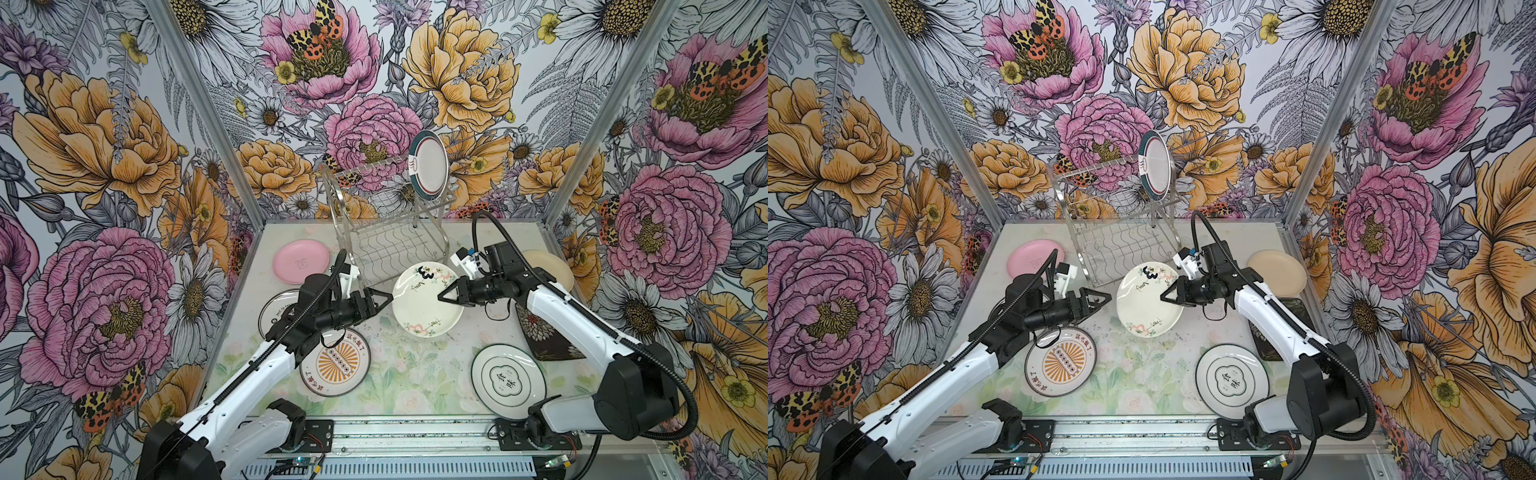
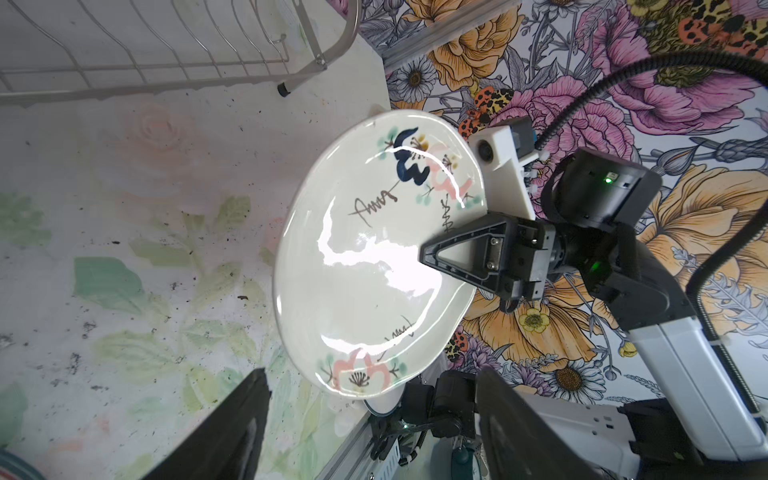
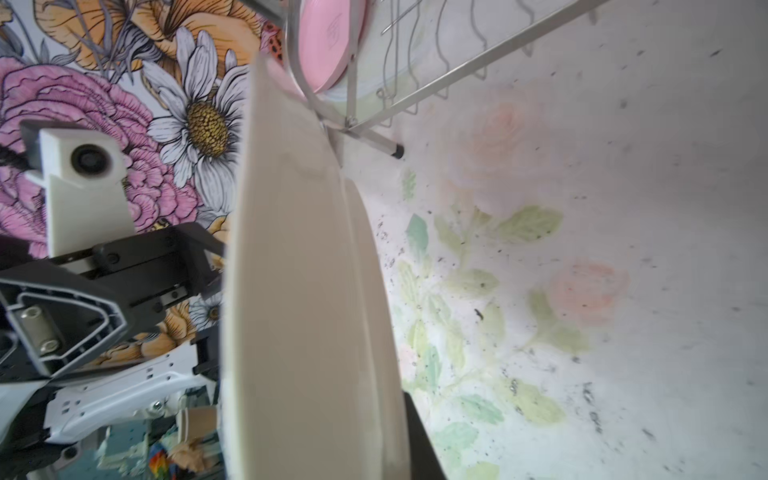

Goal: Load the plates into the dish rack
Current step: 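Grasp the tilted cream flower plate's rim with the right gripper, then lift the cream flower plate upright with the right gripper toward the rack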

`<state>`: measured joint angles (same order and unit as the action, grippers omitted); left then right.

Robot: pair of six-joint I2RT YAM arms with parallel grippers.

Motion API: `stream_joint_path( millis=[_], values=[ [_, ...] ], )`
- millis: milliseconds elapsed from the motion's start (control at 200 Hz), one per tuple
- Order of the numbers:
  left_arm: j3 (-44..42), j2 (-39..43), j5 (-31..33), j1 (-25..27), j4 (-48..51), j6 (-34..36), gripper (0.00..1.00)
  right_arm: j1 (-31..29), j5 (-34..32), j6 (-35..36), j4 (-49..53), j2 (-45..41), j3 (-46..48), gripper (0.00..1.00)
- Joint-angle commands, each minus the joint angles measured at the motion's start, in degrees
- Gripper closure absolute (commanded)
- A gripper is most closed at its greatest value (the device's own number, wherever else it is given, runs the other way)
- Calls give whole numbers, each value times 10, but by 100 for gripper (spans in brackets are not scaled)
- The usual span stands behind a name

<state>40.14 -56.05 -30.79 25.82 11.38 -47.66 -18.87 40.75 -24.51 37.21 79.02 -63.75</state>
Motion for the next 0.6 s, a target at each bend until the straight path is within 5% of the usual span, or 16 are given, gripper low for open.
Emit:
stream_joint_path(
  millis=[0,595],
  values=[
    [24,11,68,-10,88,51,19,-9,-120,-1,-10,-64,-64,100],
    [40,-16,197,-13,160,100,16,-62,-373,89,66,-29,-385,100]
  ],
)
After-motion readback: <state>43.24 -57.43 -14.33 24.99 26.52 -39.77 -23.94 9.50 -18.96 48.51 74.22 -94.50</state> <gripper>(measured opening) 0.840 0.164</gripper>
